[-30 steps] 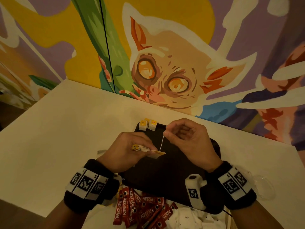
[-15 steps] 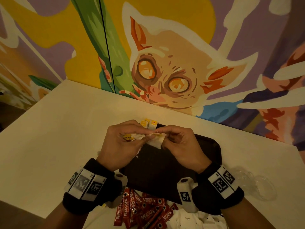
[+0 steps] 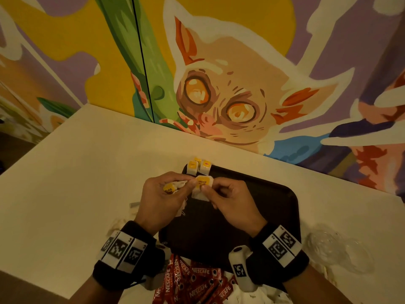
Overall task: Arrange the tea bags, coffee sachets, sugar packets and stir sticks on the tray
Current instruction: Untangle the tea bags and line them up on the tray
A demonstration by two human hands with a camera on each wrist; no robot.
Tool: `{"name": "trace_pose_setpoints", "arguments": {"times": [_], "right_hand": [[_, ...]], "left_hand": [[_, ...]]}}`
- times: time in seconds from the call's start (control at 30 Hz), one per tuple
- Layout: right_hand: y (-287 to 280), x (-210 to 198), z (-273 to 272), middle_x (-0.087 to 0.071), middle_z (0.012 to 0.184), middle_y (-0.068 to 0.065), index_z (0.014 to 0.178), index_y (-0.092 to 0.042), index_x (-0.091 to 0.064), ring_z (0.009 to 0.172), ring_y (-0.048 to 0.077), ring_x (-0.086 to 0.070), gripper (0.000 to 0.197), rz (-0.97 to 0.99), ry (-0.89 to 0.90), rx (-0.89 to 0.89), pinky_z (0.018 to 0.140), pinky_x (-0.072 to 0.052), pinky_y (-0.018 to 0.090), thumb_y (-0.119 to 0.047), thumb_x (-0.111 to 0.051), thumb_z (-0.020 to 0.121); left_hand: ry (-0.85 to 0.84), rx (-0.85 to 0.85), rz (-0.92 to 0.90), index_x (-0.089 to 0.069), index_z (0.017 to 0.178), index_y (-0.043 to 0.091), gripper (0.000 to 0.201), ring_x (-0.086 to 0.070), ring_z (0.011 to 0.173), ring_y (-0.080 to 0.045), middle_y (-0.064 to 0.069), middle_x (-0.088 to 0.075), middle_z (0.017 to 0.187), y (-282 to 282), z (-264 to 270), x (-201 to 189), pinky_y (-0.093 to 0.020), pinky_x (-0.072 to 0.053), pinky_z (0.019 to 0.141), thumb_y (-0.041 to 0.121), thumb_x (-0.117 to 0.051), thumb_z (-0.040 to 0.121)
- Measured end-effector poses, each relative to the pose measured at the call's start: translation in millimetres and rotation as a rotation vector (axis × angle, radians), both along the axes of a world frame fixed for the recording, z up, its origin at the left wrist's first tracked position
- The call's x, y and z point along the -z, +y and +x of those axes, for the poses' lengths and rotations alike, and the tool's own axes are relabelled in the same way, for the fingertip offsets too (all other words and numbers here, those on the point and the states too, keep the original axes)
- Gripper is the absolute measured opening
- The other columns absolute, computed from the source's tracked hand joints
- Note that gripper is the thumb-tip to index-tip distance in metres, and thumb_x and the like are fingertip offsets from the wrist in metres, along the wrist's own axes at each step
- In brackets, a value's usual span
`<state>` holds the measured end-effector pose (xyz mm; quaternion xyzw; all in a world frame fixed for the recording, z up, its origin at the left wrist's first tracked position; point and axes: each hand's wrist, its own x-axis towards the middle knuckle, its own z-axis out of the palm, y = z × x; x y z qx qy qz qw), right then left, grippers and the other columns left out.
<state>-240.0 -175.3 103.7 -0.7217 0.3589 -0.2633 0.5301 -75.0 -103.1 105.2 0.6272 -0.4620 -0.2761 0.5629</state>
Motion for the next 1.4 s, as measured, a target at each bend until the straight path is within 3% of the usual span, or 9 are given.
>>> {"name": "trace_pose_setpoints", "arguments": {"times": [0.17, 0.37, 0.6, 0.8, 0.9, 0.97, 1.1, 1.2, 1.4], "right_hand": [[-34, 40, 11, -0.062, 0.073, -0.018, 0.090, -0.021, -0.070, 0.069, -0.006, -0.058, 0.009, 0.084, 0.175, 0.168, 0.071, -0.045, 0.015, -0.027, -0.063, 0.093], [-87, 93, 33, -0.067, 0.083, -0.004, 0.094, -0.019, -0.071, 0.083, 0.016, -0.066, 0.015, 0.134, 0.409, 0.336, 0.081, -0.054, 0.032, -0.031, -0.062, 0.095], [-121, 136, 67, -0.072, 0.092, 0.018, 0.092, 0.002, -0.071, 0.084, 0.029, -0.071, 0.026, 0.224, 0.544, 0.380, 0.082, -0.058, 0.043, -0.023, -0.066, 0.093], [-128, 151, 78, -0.071, 0.089, 0.017, 0.061, -0.014, -0.054, 0.084, 0.031, -0.071, 0.035, 0.212, 0.609, 0.409, 0.083, -0.057, 0.043, -0.020, -0.065, 0.093], [-127, 156, 79, -0.071, 0.086, 0.016, 0.072, -0.008, -0.062, 0.082, 0.031, -0.069, 0.022, 0.169, 0.572, 0.465, 0.085, -0.056, 0.044, -0.019, -0.068, 0.090], [-126, 155, 78, -0.070, 0.093, 0.014, 0.090, -0.003, -0.068, 0.089, 0.027, -0.067, 0.014, 0.135, 0.551, 0.514, 0.087, -0.052, 0.034, -0.016, -0.071, 0.087], [-124, 155, 78, -0.067, 0.106, 0.012, 0.110, -0.003, -0.061, 0.102, 0.025, -0.063, 0.033, 0.150, 0.536, 0.586, 0.082, -0.046, 0.026, -0.014, -0.076, 0.082], [-127, 157, 81, -0.067, 0.111, 0.013, 0.115, -0.002, -0.061, 0.105, 0.026, -0.064, 0.037, 0.205, 0.542, 0.583, 0.090, -0.053, 0.033, -0.014, -0.076, 0.083], [-131, 163, 84, -0.069, 0.109, 0.013, 0.113, -0.003, -0.065, 0.108, 0.026, -0.062, 0.035, 0.187, 0.571, 0.565, 0.091, -0.047, 0.030, -0.017, -0.075, 0.083]], "left_hand": [[0.403, -0.213, 0.260, -0.069, 0.080, 0.010, 0.023, -0.057, 0.048, -0.019, -0.010, -0.063, 0.064, -4, 8, 22, -0.027, -0.046, 0.042, 0.032, -0.068, 0.087], [0.632, -0.233, 0.356, -0.065, 0.086, 0.004, 0.026, -0.056, 0.053, -0.020, -0.006, -0.060, 0.064, -6, 21, 45, -0.028, -0.046, 0.046, 0.031, -0.066, 0.088], [0.617, -0.183, 0.399, -0.065, 0.091, 0.002, 0.026, -0.054, 0.051, -0.024, -0.012, -0.057, 0.065, -12, 29, 57, -0.028, -0.046, 0.045, 0.028, -0.064, 0.089], [0.598, -0.157, 0.411, -0.066, 0.092, 0.005, 0.024, -0.055, 0.049, -0.023, -0.013, -0.058, 0.065, -15, 33, 61, -0.027, -0.046, 0.042, 0.028, -0.064, 0.088], [0.581, -0.152, 0.408, -0.066, 0.092, 0.005, 0.025, -0.056, 0.049, -0.024, -0.013, -0.059, 0.064, -17, 34, 63, -0.027, -0.045, 0.041, 0.029, -0.064, 0.087], [0.591, -0.149, 0.413, -0.066, 0.091, 0.004, 0.025, -0.055, 0.048, -0.025, -0.014, -0.059, 0.063, -17, 34, 65, -0.027, -0.044, 0.040, 0.028, -0.065, 0.087], [0.591, -0.139, 0.425, -0.066, 0.091, 0.005, 0.023, -0.056, 0.049, -0.025, -0.012, -0.060, 0.063, -19, 34, 68, -0.027, -0.045, 0.040, 0.027, -0.065, 0.087], [0.599, -0.135, 0.437, -0.066, 0.091, 0.005, 0.023, -0.055, 0.049, -0.025, -0.013, -0.059, 0.063, -20, 35, 69, -0.027, -0.045, 0.040, 0.028, -0.066, 0.087], [0.600, -0.133, 0.440, -0.066, 0.090, 0.004, 0.025, -0.054, 0.050, -0.028, -0.015, -0.058, 0.065, -19, 38, 70, -0.027, -0.045, 0.041, 0.029, -0.066, 0.087]]}}
